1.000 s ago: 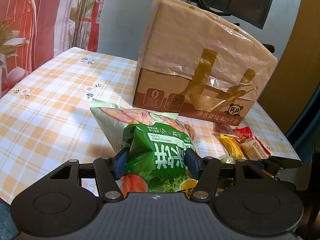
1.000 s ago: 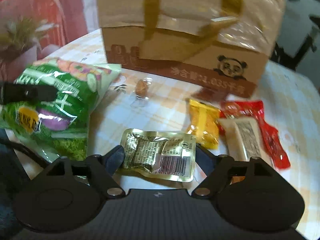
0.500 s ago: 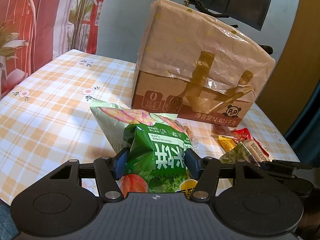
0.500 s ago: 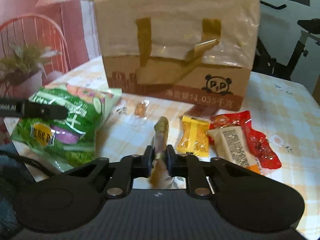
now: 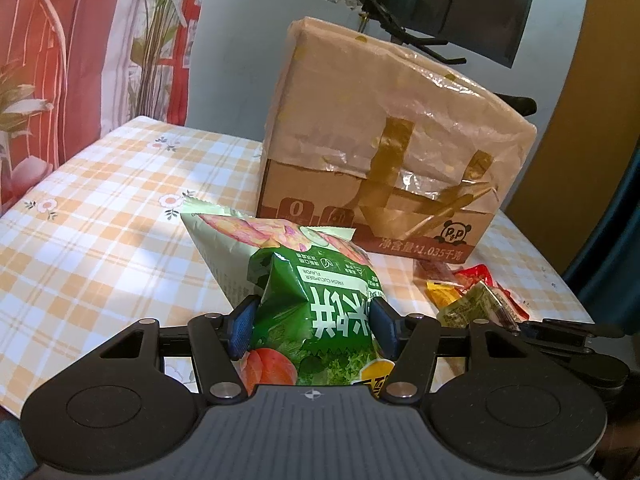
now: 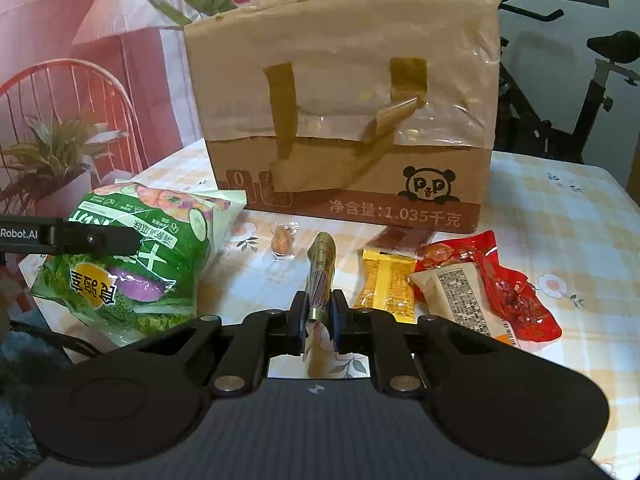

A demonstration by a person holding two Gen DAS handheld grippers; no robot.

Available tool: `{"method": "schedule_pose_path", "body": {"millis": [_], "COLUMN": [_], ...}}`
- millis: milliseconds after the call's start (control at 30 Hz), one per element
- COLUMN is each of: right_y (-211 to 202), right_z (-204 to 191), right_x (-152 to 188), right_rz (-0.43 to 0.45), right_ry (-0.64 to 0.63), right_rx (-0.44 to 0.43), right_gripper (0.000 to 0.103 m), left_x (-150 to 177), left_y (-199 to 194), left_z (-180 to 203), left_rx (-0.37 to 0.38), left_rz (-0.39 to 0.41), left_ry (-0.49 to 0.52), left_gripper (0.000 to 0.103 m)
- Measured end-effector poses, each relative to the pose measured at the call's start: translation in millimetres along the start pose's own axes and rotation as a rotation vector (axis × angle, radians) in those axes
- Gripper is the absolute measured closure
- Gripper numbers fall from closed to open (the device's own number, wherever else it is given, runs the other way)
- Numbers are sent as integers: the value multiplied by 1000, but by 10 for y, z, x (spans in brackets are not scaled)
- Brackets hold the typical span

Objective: Organize snacks
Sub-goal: 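Lift and carry the green bag and gold packet over the box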

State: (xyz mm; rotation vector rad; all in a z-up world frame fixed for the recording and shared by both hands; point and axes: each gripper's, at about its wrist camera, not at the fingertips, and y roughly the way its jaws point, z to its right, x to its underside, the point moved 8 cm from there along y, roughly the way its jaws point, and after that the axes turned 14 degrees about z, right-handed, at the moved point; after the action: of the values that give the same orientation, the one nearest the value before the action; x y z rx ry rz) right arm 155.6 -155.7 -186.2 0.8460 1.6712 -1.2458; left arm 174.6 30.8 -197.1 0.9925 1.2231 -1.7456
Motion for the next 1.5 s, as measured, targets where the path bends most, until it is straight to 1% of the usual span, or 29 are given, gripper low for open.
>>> {"method": "schedule_pose_path", "body": {"millis": [367, 633, 867, 1167, 1500], "right_y": [-45, -104, -165, -273, -316], "right_z": [42, 70, 92, 134, 134], "right_x": [-84, -191, -398, -696, -1107], "right_rz": [42, 76, 125, 196, 268], "right_ry": [3, -9, -39, -53, -72], "right_rx": [8, 15, 15, 16, -4], "right_gripper": [90, 90, 90, 90, 90], "left_x": [-112, -246, -506, -825, -1254], "left_y": [-60, -97, -215, -356, -418], "left_z": [20, 48, 112, 225, 366], "left_rx": [2, 1, 10, 25, 59], "left_rz": [49, 88, 169, 254, 356], "left_ry": [5, 31, 65, 80, 106], "left_gripper": [41, 41, 41, 41, 41]}}
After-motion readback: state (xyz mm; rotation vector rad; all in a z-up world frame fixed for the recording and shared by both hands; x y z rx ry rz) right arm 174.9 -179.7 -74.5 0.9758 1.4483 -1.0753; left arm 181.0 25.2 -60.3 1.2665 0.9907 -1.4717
